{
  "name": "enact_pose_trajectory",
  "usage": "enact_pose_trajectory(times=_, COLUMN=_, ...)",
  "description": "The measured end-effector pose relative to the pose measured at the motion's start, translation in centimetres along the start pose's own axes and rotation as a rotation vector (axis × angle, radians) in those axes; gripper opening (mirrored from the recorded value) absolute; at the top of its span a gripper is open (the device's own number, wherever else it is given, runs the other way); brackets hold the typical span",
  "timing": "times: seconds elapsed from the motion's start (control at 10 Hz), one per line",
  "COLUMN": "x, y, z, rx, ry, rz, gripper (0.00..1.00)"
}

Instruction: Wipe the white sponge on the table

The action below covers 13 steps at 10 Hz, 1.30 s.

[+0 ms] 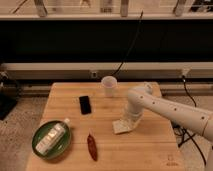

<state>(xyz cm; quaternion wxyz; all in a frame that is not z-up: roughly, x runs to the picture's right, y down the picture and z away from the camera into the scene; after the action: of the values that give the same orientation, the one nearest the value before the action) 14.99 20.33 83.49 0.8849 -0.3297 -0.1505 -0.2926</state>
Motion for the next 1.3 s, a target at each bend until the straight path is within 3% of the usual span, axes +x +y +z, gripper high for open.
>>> enact_pose_trajectory(times=0.2, x=0.7, y=0.4, z=0.0, rx=-0.011, ry=0.019, rz=0.031, gripper=0.00)
enact_pose_trajectory(times=0.6, x=4.6, y=2.6, z=-0.6, rx=-0.047, ry=0.090, rz=0.112, gripper=0.00)
enact_pose_trajectory(times=0.8, x=5.6, y=2.4, z=-0.7, rx=-0.055, ry=0.118, rz=0.129, gripper=0.00)
enact_pose_trajectory(times=1.3, x=5.1, y=0.2, z=-0.5, rx=-0.033, ry=0.118, rz=0.118, gripper=0.00)
